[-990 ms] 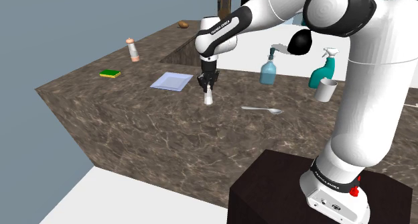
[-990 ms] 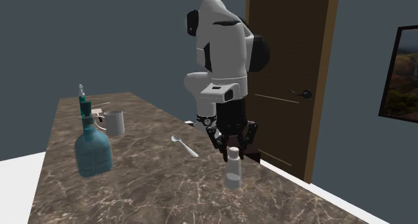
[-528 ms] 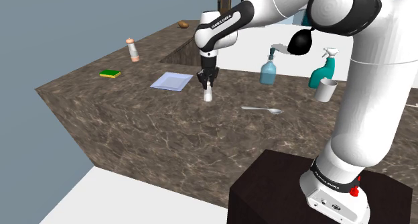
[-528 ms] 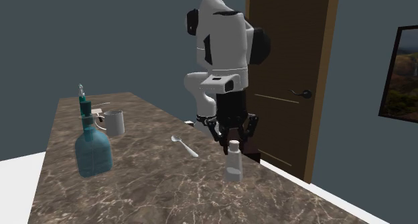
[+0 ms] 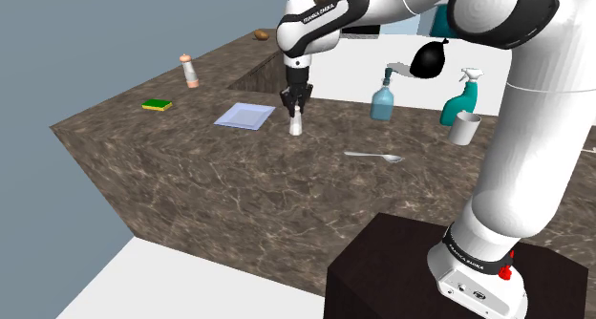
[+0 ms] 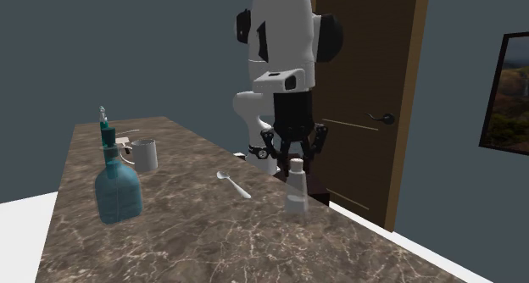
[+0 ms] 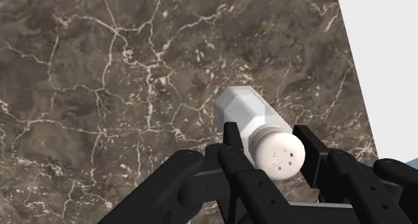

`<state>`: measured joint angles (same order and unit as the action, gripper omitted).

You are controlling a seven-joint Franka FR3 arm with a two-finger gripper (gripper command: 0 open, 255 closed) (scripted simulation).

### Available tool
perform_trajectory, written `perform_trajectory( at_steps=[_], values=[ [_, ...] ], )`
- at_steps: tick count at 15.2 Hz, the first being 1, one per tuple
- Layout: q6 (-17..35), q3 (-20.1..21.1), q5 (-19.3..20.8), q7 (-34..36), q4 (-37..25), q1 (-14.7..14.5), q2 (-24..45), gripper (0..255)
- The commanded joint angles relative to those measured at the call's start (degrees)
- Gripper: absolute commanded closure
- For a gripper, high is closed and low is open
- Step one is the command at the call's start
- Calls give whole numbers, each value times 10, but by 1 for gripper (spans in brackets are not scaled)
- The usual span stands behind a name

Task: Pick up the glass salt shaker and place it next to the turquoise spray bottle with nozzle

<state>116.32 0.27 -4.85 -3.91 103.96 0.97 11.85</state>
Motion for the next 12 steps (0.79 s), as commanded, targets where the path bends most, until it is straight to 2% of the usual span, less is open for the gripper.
perform_trajectory(
  at_steps=[1,12],
  values=[
    [-14,0,1,1,-12,0,-2,255],
    [-94,-1,3,7,-76,1,-17,255]
  ],
)
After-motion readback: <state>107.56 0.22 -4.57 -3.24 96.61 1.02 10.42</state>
